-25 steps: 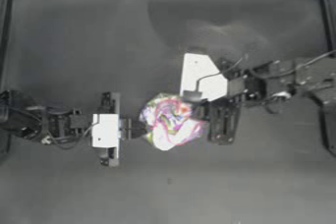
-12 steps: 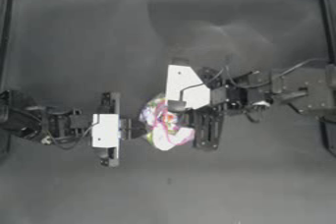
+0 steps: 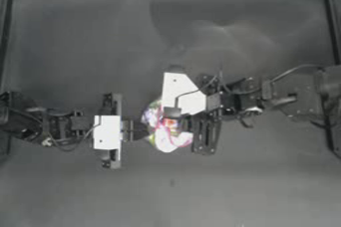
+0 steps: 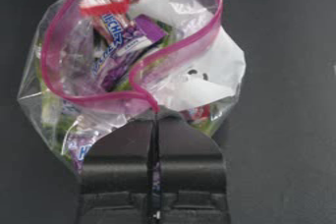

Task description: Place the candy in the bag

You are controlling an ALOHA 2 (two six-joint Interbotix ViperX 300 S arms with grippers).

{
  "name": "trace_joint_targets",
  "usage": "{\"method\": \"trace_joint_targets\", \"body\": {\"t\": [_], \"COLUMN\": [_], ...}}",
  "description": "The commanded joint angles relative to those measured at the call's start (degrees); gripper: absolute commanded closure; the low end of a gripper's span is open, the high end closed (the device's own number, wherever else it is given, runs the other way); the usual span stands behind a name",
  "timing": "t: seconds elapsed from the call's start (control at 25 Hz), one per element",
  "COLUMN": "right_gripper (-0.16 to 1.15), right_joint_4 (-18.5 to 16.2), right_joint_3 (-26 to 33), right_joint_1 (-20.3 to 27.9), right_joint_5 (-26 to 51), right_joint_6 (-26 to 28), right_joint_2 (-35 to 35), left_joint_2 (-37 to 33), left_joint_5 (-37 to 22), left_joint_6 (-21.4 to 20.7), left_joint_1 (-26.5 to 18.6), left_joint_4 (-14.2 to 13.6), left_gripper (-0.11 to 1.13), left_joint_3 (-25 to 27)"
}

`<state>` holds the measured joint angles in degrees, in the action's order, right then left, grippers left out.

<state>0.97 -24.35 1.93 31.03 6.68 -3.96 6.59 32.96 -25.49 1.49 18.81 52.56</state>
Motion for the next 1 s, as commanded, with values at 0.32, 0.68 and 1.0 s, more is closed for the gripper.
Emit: {"method": "trace_joint_targets", "body": {"t": [0.32, 0.68, 1.0], "right_gripper": [0.55, 0.21, 0.03], "right_joint_4": [-0.4, -0.5, -1.5], "right_joint_3": [1.5, 1.7, 2.7], "right_joint_1": [-0.3, -0.2, -0.1], "right_joint_5": [-1.1, -1.1, -0.3], "right_joint_6": [0.0, 0.3, 0.3], "right_joint_2": [-0.5, -1.0, -0.7], "left_joint_2": [-1.9, -1.9, -2.1], "left_joint_5": [0.3, 0.3, 0.2], "left_joint_6": [0.1, 0.0, 0.1], "left_joint_1": [-0.1, -0.1, 0.0], "left_joint_4": [0.1, 0.1, 0.1], "left_gripper": [0.89, 0.89, 0.89], "left_joint_3": [-0.4, -0.4, -0.4]}}
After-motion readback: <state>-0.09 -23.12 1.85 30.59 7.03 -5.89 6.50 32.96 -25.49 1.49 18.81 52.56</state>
